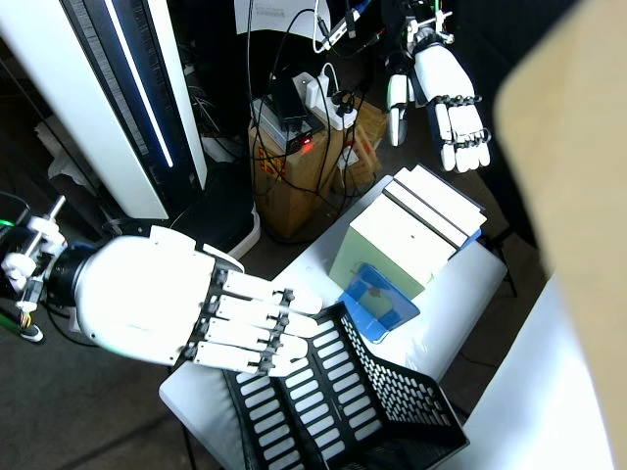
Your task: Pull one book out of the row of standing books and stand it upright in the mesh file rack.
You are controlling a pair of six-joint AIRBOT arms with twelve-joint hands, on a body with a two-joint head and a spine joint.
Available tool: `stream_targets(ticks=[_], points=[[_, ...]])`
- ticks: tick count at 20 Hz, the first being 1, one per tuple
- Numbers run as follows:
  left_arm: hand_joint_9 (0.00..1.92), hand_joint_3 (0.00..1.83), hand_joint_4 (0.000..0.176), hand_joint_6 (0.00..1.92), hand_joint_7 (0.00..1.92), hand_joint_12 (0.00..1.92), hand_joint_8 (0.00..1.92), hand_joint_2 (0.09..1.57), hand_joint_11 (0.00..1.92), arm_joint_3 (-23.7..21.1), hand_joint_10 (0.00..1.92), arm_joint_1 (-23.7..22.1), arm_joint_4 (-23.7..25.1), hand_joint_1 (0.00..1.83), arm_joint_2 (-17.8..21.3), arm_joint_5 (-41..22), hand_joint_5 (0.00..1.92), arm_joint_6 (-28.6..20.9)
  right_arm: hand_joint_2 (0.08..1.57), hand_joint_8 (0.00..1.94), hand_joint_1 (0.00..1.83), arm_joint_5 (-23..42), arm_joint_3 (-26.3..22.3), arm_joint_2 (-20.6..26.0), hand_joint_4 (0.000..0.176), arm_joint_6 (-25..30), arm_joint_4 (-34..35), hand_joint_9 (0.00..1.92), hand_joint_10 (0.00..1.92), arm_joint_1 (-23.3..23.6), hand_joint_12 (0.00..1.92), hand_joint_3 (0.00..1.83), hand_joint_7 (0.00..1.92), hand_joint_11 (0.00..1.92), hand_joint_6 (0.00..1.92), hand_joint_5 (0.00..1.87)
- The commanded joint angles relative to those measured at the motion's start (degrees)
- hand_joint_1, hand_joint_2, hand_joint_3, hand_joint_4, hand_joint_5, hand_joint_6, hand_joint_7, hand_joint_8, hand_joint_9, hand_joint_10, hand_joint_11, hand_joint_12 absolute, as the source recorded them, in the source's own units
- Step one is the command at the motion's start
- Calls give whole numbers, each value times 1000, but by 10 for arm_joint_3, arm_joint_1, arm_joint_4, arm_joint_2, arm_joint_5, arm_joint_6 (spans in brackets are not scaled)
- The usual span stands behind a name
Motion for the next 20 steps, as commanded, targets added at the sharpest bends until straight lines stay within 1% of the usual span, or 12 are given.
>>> stream_targets(ticks=[1,2,5,6,7,8,10,11,12,14,16,20], points=[[0,18,94,17,0,0,0,1265,0,4,0,-8,5,171,-1,-55,83,-2,1370,0,561,59,5,0,0,-5,5,0,0,9,0,20,0,0,4,10],[0,15,80,17,0,0,0,1272,0,5,0,-9,8,224,-1,-49,93,-2,1373,0,583,56,6,-2,0,-7,7,0,0,9,0,14,0,0,2,5],[0,2,82,14,0,0,0,1261,0,13,0,-21,21,257,-5,-11,107,10,1370,0,652,41,13,-8,0,-11,9,0,0,9,0,3,0,0,0,2],[0,1,90,14,0,0,0,1259,0,17,0,-26,26,246,-5,2,114,10,1372,0,657,36,14,-9,0,-11,10,0,0,9,0,3,0,0,0,0],[0,2,89,15,0,0,0,1260,0,19,0,-30,30,231,-6,10,124,10,1373,0,660,35,16,-10,0,-11,11,0,0,9,0,4,0,0,1,2],[0,1,106,17,0,0,0,1260,0,23,0,-39,40,235,-9,28,138,12,1373,0,643,33,17,-12,0,-11,13,0,0,9,0,3,0,0,0,0],[0,0,107,22,0,0,0,1243,0,28,0,-52,58,238,-15,61,165,20,1376,0,641,31,20,-13,0,-11,17,0,0,8,0,4,0,0,0,0],[0,0,106,20,0,0,0,1220,0,30,0,-57,64,191,-17,74,169,24,1373,0,674,30,20,-14,0,-11,19,0,0,7,0,1,0,0,0,0],[0,0,121,18,0,0,0,1195,0,31,0,-63,68,140,-20,85,171,31,1369,0,678,30,20,-14,0,-11,20,0,0,6,0,0,0,0,0,0],[0,0,112,36,0,0,0,1185,0,33,0,-76,69,80,-25,110,232,60,1374,0,679,30,21,-14,0,-11,24,0,0,5,0,2,0,0,0,0],[0,0,89,52,0,0,0,1192,0,35,0,-85,70,7,-31,133,306,81,1396,0,655,30,22,-17,0,-11,28,0,0,2,0,7,0,0,0,0],[0,0,73,45,0,0,0,1190,0,42,0,-101,72,44,-45,175,423,118,1394,0,649,30,23,-19,0,-11,32,0,0,-1,0,4,0,0,1,3]])
